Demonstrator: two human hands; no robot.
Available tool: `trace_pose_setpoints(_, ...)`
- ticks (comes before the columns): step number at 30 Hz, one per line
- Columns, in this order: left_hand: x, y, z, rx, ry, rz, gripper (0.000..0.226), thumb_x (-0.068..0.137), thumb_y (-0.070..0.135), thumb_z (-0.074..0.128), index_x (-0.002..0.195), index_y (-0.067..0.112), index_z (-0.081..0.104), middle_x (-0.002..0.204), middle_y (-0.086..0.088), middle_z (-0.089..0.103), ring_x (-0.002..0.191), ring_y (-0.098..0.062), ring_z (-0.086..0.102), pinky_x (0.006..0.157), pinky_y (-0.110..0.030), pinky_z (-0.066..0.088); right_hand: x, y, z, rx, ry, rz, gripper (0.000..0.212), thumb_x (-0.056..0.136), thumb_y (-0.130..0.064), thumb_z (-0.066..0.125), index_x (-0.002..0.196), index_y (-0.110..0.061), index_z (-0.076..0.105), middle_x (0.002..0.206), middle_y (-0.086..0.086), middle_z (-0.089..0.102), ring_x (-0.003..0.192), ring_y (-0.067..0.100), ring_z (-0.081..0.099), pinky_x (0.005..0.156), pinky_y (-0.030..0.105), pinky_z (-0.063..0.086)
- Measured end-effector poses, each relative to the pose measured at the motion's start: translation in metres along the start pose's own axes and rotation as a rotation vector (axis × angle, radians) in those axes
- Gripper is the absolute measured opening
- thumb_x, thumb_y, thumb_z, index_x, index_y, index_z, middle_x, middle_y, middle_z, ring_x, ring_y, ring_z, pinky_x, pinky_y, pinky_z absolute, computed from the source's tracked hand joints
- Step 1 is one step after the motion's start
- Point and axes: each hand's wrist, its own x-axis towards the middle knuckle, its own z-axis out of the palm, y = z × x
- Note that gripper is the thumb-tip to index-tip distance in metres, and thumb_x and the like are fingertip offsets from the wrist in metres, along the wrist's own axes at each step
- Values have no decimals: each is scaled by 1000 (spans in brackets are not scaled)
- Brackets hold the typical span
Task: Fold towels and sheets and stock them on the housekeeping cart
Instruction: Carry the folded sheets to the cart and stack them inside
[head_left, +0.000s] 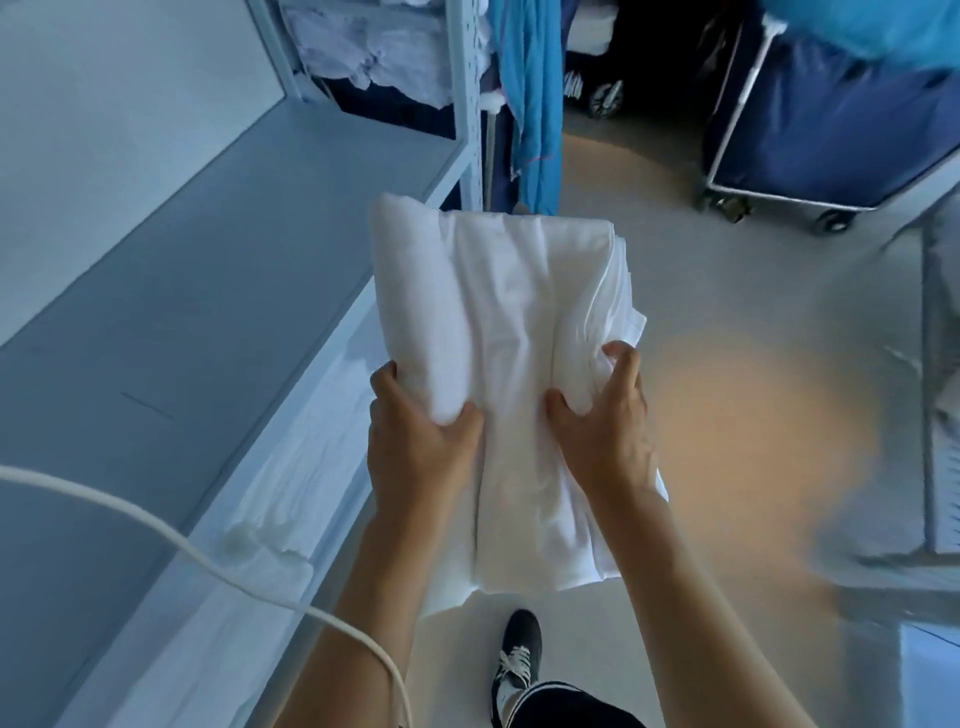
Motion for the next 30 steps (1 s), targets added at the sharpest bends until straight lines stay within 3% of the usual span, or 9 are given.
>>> trace_pose_setpoints(5, -2, 56, 51, 5, -92, 86, 72, 76, 38, 78, 135, 24, 39, 130, 0, 59, 114, -32, 60, 89, -48, 54, 39, 38, -48, -3, 93, 62, 67, 75, -35, 73, 129, -31, 33, 119, 2, 60, 98, 34, 61, 73, 38, 46)
trace_pose_setpoints(10, 0, 106, 90, 8, -148, 173, 71, 77, 37, 79, 134, 23, 39, 128, -2, 59, 111, -32, 61, 87, -49, 56, 69, 61, -86, 26, 191, 114, 69, 76, -30, 76, 131, -29, 34, 122, 3, 59, 103, 32, 58, 74, 32, 36)
trace_pose_setpoints(17, 11, 161, 143, -46, -230, 267, 76, 77, 32, 80, 140, 17, 40, 128, -9, 62, 114, -34, 61, 91, -48, 54, 111, 82, -135, -29, 317, 165, 67, 78, -29, 77, 131, -26, 35, 123, 6, 61, 102, 37, 60, 73, 36, 39)
trace_pose_setpoints(30, 130, 232, 258, -83, -389, 257, 72, 72, 33, 81, 131, 21, 42, 117, -9, 65, 106, -37, 64, 87, -49, 54, 261, 101, -136, -94, 385, 255, 66, 77, -31, 77, 129, -27, 36, 119, 5, 62, 102, 34, 59, 76, 37, 41)
